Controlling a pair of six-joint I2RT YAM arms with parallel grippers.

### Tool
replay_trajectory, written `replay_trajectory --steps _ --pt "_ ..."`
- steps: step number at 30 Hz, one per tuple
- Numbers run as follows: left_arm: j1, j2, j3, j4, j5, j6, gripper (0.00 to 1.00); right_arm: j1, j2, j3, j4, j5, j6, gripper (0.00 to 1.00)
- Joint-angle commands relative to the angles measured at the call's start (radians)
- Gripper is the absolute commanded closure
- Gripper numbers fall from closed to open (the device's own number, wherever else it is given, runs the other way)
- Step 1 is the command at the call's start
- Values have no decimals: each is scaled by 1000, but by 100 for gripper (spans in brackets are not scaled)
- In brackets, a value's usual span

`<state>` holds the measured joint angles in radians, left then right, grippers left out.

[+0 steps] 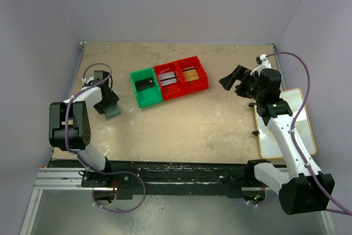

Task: Take the credit cards out of the card holder

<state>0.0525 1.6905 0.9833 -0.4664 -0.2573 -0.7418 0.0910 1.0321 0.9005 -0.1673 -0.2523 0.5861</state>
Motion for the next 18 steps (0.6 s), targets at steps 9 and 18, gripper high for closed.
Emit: replay_trajectory --steps 9,18 --pt "3 -19 -140 36 58 -30 100 -4 -21 -30 32 6 27 0" --pt "3 -140 -199 29 82 -13 100 -4 -15 -29 26 10 23 0"
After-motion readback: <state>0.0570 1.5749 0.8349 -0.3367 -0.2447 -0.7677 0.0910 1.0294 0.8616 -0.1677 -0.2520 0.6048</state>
